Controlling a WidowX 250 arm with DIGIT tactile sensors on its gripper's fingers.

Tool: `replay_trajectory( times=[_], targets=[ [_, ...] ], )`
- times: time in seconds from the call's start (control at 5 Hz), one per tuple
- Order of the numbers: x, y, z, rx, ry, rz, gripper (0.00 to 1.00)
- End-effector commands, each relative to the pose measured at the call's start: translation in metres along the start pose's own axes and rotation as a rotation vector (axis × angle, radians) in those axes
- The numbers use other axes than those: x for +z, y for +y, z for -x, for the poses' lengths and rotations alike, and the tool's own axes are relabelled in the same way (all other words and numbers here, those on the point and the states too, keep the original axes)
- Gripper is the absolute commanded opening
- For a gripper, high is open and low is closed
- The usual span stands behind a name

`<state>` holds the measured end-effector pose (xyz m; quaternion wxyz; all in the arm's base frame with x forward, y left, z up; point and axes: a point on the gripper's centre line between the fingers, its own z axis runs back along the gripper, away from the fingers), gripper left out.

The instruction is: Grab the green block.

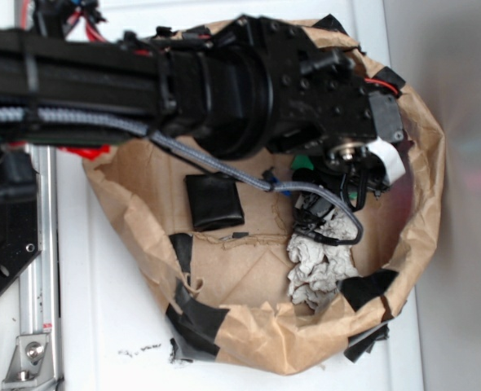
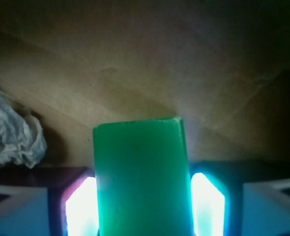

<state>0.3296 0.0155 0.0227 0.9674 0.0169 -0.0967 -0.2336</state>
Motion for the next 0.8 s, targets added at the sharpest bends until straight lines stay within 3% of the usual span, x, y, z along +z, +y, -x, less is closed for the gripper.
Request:
replay_trajectory(
  times=[0.0, 0.2, 0.4, 0.6],
  targets=[
    [0.099, -0.043, -0.004, 0.32, 0.189, -0.026, 0.0],
    [0.137, -0.058, 0.003, 0.577, 0.144, 0.001, 0.0],
    [0.151, -0.065, 0.006, 0.687, 0.09, -0.032, 0.0],
    [0.161, -0.067, 0.019, 0.716, 0.078, -0.062, 0.0]
  ],
)
